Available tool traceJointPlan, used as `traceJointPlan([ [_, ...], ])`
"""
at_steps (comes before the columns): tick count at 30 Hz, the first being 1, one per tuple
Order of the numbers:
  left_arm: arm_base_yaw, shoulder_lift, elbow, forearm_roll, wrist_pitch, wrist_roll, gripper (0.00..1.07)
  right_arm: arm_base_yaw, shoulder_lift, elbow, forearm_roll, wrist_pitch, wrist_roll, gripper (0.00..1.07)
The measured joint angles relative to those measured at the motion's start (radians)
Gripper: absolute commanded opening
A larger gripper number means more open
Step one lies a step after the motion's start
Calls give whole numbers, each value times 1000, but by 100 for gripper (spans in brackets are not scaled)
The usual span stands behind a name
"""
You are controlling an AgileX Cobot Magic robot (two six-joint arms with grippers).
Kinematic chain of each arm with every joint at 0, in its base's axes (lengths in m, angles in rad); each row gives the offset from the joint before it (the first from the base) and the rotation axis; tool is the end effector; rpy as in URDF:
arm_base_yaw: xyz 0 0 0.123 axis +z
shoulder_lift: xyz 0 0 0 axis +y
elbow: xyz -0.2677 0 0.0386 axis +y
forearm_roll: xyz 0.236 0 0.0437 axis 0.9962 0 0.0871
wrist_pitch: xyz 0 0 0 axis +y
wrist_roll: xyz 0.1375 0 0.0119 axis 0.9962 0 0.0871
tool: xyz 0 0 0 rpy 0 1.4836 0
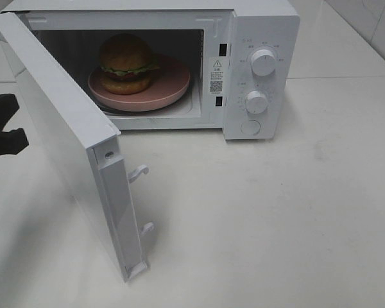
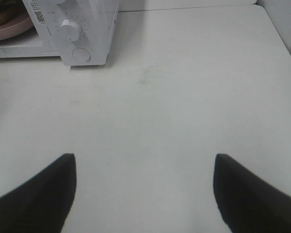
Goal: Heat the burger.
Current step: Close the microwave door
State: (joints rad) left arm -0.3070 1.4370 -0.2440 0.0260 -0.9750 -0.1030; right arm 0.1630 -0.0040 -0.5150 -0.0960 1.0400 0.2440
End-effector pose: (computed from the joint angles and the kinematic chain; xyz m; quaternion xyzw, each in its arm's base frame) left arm 0.2536 -0.0835 0.1721 0.0891 0.7466 -0.1374 0.6449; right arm 0.0416 -0.0047 0.2579 0.0359 0.8410 0.0617 0.5363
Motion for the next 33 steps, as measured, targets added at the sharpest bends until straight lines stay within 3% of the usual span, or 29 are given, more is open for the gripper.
traceJointPlan([
  [11, -171, 125, -145, -178, -9, 68, 0, 0, 0, 0, 0, 0, 0, 75],
  [23, -273, 229, -294, -308, 7, 103, 0, 0, 0, 0, 0, 0, 0, 75],
  [29, -319, 282, -397, -391, 51, 175, 0, 0, 0, 0, 0, 0, 0, 75],
  [31, -345, 322, -468, -441, 70, 223, 0, 0, 0, 0, 0, 0, 0, 75],
  [33, -352, 333, -487, -453, 77, 231, 0, 0, 0, 0, 0, 0, 0, 75],
])
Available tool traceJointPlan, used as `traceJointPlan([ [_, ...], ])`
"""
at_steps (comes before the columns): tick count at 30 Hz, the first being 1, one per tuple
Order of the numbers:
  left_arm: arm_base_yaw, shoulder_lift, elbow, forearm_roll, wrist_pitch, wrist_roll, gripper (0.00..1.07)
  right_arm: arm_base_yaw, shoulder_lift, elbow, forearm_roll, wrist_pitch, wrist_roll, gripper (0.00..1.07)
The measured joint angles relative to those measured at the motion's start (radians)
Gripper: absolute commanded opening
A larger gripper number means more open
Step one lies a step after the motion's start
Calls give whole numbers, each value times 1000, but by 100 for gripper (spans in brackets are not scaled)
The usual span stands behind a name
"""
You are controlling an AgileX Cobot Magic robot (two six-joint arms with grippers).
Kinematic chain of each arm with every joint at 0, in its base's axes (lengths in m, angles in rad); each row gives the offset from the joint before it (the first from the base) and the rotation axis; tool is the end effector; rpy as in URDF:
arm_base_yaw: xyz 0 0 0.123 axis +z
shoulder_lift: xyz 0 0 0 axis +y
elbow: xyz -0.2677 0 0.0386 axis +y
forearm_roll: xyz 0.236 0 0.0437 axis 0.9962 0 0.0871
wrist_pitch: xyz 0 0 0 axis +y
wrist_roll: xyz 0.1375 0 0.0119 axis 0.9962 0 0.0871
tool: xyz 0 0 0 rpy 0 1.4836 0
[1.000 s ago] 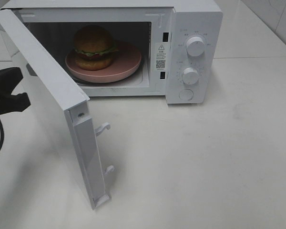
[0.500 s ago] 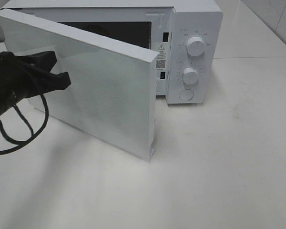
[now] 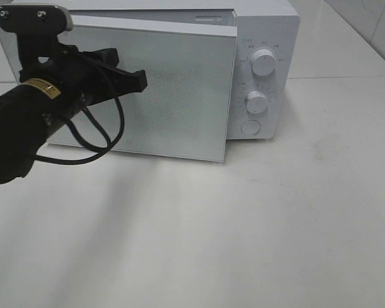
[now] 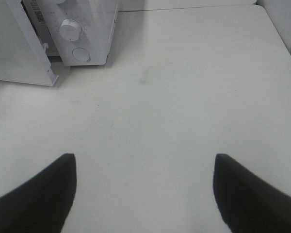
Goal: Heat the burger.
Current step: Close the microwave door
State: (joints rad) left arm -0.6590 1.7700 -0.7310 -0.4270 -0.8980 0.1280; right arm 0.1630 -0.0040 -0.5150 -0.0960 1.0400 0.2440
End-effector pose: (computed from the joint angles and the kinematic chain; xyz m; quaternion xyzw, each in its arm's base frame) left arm 0.3263 -0.1962 0.1834 0.0782 0.7356 -0.1480 0.6564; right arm 0.0416 -0.0047 0.2579 0.0359 0.8410 0.0617 0.5363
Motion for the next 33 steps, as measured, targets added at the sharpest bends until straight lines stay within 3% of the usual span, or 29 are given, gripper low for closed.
traceJointPlan([
  [7, -27, 75, -117, -46, 41, 45, 0, 0, 0, 0, 0, 0, 0, 75],
  [21, -50, 175, -286, -69, 162, 58, 0, 0, 0, 0, 0, 0, 0, 75],
  [25, -59, 207, -351, -90, 215, 113, 0, 0, 0, 0, 0, 0, 0, 75],
  [33, -71, 195, -356, -105, 243, 139, 0, 0, 0, 0, 0, 0, 0, 75],
])
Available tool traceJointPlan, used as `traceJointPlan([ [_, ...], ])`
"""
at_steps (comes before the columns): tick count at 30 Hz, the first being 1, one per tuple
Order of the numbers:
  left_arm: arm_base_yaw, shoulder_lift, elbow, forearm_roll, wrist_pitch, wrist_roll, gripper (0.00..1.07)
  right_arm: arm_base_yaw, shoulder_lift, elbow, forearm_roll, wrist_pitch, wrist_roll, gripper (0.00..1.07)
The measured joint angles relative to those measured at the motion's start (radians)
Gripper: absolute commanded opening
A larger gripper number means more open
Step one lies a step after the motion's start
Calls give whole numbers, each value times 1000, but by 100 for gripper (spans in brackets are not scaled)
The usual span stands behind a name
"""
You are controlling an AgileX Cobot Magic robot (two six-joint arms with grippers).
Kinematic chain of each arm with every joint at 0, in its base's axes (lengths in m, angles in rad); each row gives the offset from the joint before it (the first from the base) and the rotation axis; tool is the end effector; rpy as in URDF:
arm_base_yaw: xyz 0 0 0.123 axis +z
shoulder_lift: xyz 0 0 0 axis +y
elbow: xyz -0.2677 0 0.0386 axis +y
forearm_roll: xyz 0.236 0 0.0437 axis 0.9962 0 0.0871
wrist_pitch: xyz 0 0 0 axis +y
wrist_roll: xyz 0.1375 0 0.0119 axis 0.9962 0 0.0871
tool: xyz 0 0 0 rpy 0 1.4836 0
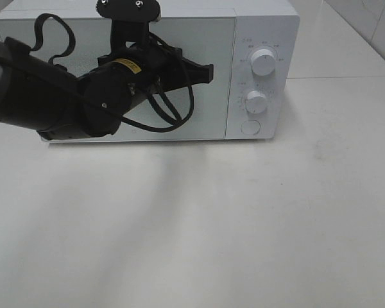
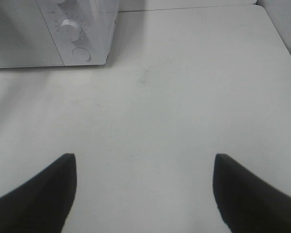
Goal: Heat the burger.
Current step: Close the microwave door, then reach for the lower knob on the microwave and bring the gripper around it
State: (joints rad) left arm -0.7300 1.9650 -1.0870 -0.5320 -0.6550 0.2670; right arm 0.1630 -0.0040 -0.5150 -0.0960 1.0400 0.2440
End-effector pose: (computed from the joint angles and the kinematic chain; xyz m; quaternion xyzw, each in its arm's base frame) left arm 0.3647 -0.2692 0.1747 0.1171 0.7639 -0.1615 0.6137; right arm 0.0416 -0.0047 0.2579 0.0359 0.8410 0.0617 0.5363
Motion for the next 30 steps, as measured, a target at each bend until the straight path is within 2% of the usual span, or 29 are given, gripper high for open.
traceJointPlan([
  [7, -18, -77, 90, -35, -29, 19, 0, 0, 0, 0, 0, 0, 0, 75],
  [8, -22, -107, 128, -36, -6, 31, 0, 0, 0, 0, 0, 0, 0, 75],
  [13, -24, -159, 178, -51, 99, 40, 0, 0, 0, 0, 0, 0, 0, 75],
  [14, -24, -187, 194, -53, 178, 46, 5, 0, 0, 0, 0, 0, 0, 75],
  [15, -24, -187, 194, -53, 178, 46, 5, 0, 0, 0, 0, 0, 0, 75],
  [16, -24, -211, 202, -53, 256, 61, 9, 0, 0, 0, 0, 0, 0, 75],
  [17, -24, -219, 204, -53, 302, 68, 21, 0, 0, 0, 0, 0, 0, 75],
  [18, -24, -219, 204, -53, 302, 68, 21, 0, 0, 0, 0, 0, 0, 75],
  [19, -24, -235, 204, -53, 384, 81, 39, 0, 0, 0, 0, 0, 0, 75],
  [20, -24, -243, 204, -53, 431, 84, 51, 0, 0, 0, 0, 0, 0, 75],
  [21, -24, -243, 204, -53, 431, 84, 51, 0, 0, 0, 0, 0, 0, 75],
  [22, -18, -259, 204, -53, 512, 87, 72, 0, 0, 0, 0, 0, 0, 75],
  [23, -18, -259, 204, -53, 512, 87, 72, 0, 0, 0, 0, 0, 0, 75],
  [25, 4, -282, 204, -53, 647, 89, 95, 0, 0, 0, 0, 0, 0, 75],
  [26, 4, -282, 204, -53, 647, 89, 95, 0, 0, 0, 0, 0, 0, 75],
  [30, 86, -317, 204, -39, 872, 89, 97, 0, 0, 0, 0, 0, 0, 75],
])
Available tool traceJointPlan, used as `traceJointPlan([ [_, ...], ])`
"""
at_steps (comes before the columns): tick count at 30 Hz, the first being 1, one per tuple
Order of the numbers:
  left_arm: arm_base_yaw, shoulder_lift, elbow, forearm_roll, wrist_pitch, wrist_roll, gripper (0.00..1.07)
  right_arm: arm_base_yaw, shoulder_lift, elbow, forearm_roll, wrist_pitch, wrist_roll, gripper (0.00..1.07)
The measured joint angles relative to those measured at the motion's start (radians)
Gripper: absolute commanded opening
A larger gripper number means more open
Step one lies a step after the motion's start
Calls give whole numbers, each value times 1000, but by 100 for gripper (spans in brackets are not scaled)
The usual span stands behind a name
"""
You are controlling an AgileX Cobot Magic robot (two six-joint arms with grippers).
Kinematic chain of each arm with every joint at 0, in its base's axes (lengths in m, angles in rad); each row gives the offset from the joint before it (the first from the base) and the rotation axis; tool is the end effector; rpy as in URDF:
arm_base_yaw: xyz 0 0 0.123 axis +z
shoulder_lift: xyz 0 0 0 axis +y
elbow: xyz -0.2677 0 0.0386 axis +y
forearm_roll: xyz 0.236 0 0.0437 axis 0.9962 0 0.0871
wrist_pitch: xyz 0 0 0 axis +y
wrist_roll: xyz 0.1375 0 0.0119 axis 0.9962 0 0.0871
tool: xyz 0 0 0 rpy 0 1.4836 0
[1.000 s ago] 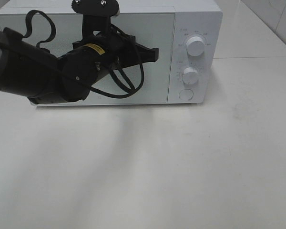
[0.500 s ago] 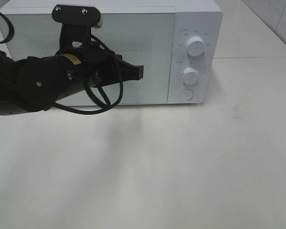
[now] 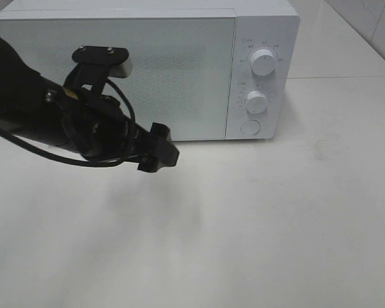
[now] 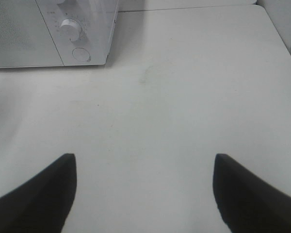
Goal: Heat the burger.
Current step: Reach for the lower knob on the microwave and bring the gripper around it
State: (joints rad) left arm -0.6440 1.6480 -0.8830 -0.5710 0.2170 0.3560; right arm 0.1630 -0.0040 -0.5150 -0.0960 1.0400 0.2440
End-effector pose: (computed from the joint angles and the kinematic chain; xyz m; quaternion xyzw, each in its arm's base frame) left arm 0.2693 -0.2224 0.1510 0.2239 0.9092 -0.1925 0.2936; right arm 0.0416 -0.0047 0.2579 0.0359 0.8410 0.0617 0.5363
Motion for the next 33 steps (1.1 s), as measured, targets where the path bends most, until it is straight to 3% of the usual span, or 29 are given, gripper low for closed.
traceJointPlan([
  [10, 198, -114, 0, 67, 366, 0, 96, 0, 0, 0, 0, 0, 0, 75],
  [12, 295, -179, 0, 75, 490, 0, 96, 0, 0, 0, 0, 0, 0, 75],
  [15, 314, -193, 0, 78, 511, 0, 96, 0, 0, 0, 0, 0, 0, 75],
  [17, 406, -272, 0, 101, 592, 0, 96, 0, 0, 0, 0, 0, 0, 75],
  [22, 495, -360, 0, 138, 648, -8, 96, 0, 0, 0, 0, 0, 0, 75],
  [26, 594, -477, 0, 219, 698, -59, 96, 0, 0, 0, 0, 0, 0, 75],
  [33, 677, -623, 43, 289, 727, -116, 96, 0, 0, 0, 0, 0, 0, 75],
])
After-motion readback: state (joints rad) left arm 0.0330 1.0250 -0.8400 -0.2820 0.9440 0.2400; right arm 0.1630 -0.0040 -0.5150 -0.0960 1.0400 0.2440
